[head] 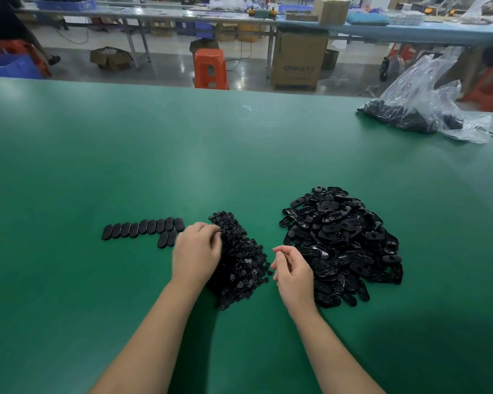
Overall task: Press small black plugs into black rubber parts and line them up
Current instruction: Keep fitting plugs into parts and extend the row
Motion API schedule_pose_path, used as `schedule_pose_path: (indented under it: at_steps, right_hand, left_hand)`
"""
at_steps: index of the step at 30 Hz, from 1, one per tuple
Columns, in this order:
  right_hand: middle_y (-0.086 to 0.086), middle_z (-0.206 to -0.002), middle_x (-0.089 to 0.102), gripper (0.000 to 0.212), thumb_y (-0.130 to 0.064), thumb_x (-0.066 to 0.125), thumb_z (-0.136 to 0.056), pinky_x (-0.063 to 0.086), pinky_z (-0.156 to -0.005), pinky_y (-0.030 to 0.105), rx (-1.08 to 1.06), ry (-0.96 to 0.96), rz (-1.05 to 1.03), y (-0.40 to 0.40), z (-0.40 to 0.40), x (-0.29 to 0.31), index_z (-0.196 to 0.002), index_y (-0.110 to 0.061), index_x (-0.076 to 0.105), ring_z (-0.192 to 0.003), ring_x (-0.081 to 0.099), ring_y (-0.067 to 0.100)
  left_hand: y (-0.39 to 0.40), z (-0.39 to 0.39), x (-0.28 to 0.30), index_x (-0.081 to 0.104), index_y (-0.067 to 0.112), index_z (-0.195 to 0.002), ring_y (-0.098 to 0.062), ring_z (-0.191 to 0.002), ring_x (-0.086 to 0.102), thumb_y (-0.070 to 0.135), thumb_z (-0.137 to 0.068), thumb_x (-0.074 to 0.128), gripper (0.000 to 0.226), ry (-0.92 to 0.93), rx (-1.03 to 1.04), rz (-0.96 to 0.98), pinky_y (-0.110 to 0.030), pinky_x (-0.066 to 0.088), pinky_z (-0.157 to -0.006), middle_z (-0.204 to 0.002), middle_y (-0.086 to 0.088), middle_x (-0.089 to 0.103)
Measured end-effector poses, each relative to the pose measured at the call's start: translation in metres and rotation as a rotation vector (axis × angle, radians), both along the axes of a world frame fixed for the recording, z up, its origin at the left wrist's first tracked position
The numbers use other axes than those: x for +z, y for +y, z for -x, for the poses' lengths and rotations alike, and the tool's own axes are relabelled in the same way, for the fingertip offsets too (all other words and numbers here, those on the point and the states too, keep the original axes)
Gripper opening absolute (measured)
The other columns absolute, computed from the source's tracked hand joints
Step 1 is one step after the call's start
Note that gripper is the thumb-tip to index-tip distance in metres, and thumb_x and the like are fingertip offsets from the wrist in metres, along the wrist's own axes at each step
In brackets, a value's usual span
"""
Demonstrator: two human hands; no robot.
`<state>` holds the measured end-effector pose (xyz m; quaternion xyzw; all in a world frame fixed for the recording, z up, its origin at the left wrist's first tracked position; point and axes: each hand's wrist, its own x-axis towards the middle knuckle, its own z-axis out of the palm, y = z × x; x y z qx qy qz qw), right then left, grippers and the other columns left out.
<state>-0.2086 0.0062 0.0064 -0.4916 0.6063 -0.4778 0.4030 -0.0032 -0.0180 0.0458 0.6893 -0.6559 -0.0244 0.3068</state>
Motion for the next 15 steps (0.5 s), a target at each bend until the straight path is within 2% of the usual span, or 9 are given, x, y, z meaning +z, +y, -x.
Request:
schedule_pose_path:
  at_steps: [2, 4, 7, 9, 11, 13, 15]
  right_hand:
    - [-0.003, -0.074, 0.067, 0.017, -0.018, 0.054, -0.102, 0.043, -0.05, 0.028, -0.073, -0.012, 0.021, 0.0, -0.001, 0.0, -0.092, -0.028, 0.062, -0.055, 0.051, 0.009]
    - [-0.001, -0.074, 0.064, 0.016, -0.015, 0.054, -0.102, 0.045, -0.059, 0.037, -0.195, -0.003, 0.066, 0.001, -0.002, 0.0, -0.089, -0.025, 0.059, -0.06, 0.052, 0.017]
    - [0.0, -0.079, 0.062, 0.015, -0.011, 0.052, -0.102, 0.042, -0.065, 0.024, -0.309, 0.04, 0.124, 0.0, -0.001, 0.0, -0.091, -0.019, 0.057, -0.07, 0.054, 0.02]
    - [0.001, -0.082, 0.062, 0.012, -0.009, 0.05, -0.103, 0.039, -0.064, 0.014, -0.336, 0.046, 0.138, -0.001, -0.001, 0.002, -0.094, -0.014, 0.056, -0.073, 0.055, 0.017]
    - [0.0, -0.081, 0.06, 0.014, -0.008, 0.047, -0.104, 0.037, -0.064, 0.011, -0.339, 0.041, 0.135, -0.002, 0.0, 0.004, -0.094, -0.014, 0.055, -0.072, 0.054, 0.006]
    - [-0.003, -0.08, 0.059, 0.015, -0.009, 0.045, -0.105, 0.038, -0.063, 0.012, -0.324, 0.026, 0.117, -0.002, 0.001, 0.004, -0.095, -0.015, 0.055, -0.069, 0.052, 0.003]
    - [-0.006, -0.081, 0.06, 0.017, -0.01, 0.043, -0.105, 0.04, -0.065, 0.02, -0.306, 0.017, 0.097, -0.003, 0.001, 0.003, -0.096, -0.017, 0.056, -0.07, 0.054, 0.007]
  left_hand:
    - [-0.009, 0.029, 0.008, 0.076, 0.021, -0.106, -0.022, -0.095, 0.063, 0.023, -0.095, 0.061, 0.019, -0.012, -0.132, -0.073, -0.034, 0.048, -0.086, -0.101, 0.002, 0.071]
    - [-0.021, 0.057, 0.01, 0.074, 0.028, -0.113, -0.023, -0.105, 0.06, 0.029, -0.098, 0.055, 0.024, -0.075, -0.274, -0.195, -0.034, 0.047, -0.091, -0.11, 0.001, 0.068]
    - [-0.037, 0.089, 0.01, 0.07, 0.031, -0.123, -0.027, -0.113, 0.057, 0.03, -0.102, 0.049, 0.03, -0.171, -0.42, -0.329, -0.038, 0.045, -0.097, -0.12, -0.003, 0.064]
    - [-0.044, 0.104, 0.009, 0.068, 0.031, -0.125, -0.028, -0.113, 0.056, 0.033, -0.102, 0.049, 0.03, -0.212, -0.436, -0.341, -0.038, 0.045, -0.096, -0.121, -0.004, 0.063]
    - [-0.05, 0.115, 0.007, 0.07, 0.028, -0.122, -0.027, -0.111, 0.056, 0.043, -0.1, 0.051, 0.032, -0.253, -0.397, -0.343, -0.038, 0.046, -0.092, -0.118, -0.004, 0.063]
    - [-0.055, 0.121, 0.004, 0.072, 0.022, -0.114, -0.026, -0.108, 0.057, 0.053, -0.097, 0.052, 0.04, -0.302, -0.345, -0.362, -0.038, 0.047, -0.086, -0.112, -0.004, 0.063]
    - [-0.057, 0.125, 0.001, 0.071, 0.018, -0.11, -0.025, -0.105, 0.057, 0.057, -0.095, 0.053, 0.045, -0.33, -0.314, -0.37, -0.037, 0.046, -0.08, -0.107, -0.005, 0.062]
